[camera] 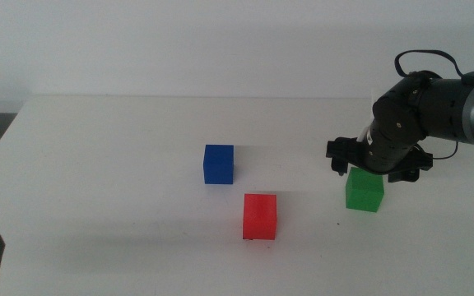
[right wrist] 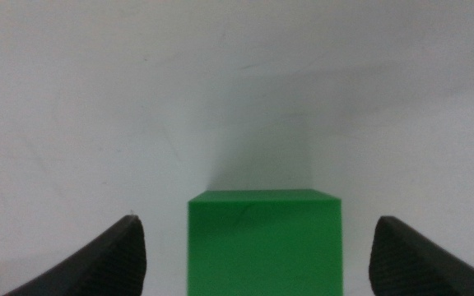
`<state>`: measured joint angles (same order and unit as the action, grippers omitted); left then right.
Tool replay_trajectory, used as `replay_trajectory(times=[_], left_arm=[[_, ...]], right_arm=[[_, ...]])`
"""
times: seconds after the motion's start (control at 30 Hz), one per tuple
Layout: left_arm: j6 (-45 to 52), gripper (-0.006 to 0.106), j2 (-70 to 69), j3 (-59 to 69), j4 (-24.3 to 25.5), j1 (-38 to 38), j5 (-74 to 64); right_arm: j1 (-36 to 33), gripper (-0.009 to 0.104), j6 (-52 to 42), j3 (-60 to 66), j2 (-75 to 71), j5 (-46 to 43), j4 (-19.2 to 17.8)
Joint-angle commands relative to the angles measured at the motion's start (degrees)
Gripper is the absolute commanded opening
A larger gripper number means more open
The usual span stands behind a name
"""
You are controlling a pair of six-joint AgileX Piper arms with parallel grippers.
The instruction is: Stack red cubes first, then green, then blue cubes in a specific spot.
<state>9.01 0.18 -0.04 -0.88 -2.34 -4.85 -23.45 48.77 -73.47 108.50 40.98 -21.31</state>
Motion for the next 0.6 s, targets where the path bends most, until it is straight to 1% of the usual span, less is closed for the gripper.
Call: replay_trajectory(times=[0.0, 0.1, 0.2, 0.33, 0.4, 0.5, 0.57], left_arm=[[0.06, 0.094, -0.18, 0.04, 0.07, 0.03, 0.71], [0.06, 0.094, -0.18, 0.04, 0.07, 0.03, 0.71], [0.06, 0.094, -0.18, 0.04, 0.07, 0.03, 0.71], [0.06, 0.094, -0.18, 0.04, 0.07, 0.03, 0.71], [0.06, 0.094, -0.18, 0.04, 0.07, 0.03, 0.71], [0.06, 0.094, -0.18, 0.04, 0.07, 0.03, 0.71], [0.06, 0.094, -0.18, 0.04, 0.07, 0.03, 0.71]], right_arm=[[0.60, 0.091, -1.81, 0.00, 0.68, -0.25, -1.14], [0.60, 0.091, -3.85, 0.00, 1.57, -0.96, -0.99], [0.60, 0.088, -5.20, 0.00, 2.71, -2.00, -0.45], [0.74, 0.079, -5.20, 0.00, 4.12, -2.25, -0.36], [0.74, 0.069, -5.20, 0.00, 4.74, -2.14, -0.31], [0.98, 0.047, -5.20, 0.00, 5.11, -1.88, -0.31], [0.98, 0.027, -5.20, 0.00, 4.90, -0.93, -0.44]])
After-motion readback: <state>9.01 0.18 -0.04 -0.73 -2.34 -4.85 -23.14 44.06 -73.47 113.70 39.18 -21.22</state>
